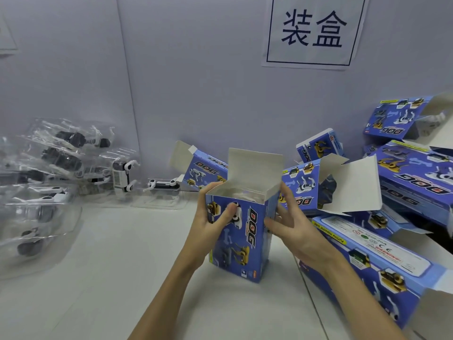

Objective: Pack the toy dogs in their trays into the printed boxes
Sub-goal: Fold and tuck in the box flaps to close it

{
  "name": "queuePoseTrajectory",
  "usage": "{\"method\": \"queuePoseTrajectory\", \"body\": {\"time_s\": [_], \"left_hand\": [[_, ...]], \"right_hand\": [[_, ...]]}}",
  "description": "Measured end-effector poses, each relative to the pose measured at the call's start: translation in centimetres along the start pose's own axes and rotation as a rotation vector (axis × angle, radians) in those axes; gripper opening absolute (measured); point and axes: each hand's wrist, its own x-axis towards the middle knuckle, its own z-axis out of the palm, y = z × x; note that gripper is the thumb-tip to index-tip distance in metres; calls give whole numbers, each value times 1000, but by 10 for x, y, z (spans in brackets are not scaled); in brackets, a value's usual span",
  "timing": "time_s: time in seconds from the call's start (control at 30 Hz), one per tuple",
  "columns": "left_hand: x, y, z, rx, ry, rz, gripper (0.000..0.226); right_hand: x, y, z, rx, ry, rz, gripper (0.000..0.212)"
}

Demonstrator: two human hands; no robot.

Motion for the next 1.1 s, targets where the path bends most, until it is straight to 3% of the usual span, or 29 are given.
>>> {"method": "queuePoseTrajectory", "body": {"time_s": [0.23, 0.37, 0.6, 0.77, 0.93, 1.0, 1.1], "left_hand": [[2, -5, 5, 31, 8, 32, 61], [1, -5, 7, 135, 18, 64, 54], [-2, -1, 6, 73, -31, 62, 40], [1, 5, 5, 251, 34, 160, 39], [4, 7, 3, 106, 68, 148, 28], [4, 10, 4, 49, 65, 139, 30], [4, 12, 5, -57, 48, 148, 51]], "right_hand": [[5, 3, 36, -168, 247, -288, 67], [4, 4, 36, -252, 310, -291, 49], [2, 2, 27, -399, 322, -330, 16], [3, -4, 30, -363, 391, -370, 38], [3, -9, 31, -232, 399, -357, 26], [4, -11, 31, -169, 387, -377, 48], [5, -12, 27, -145, 371, -342, 77]]}}
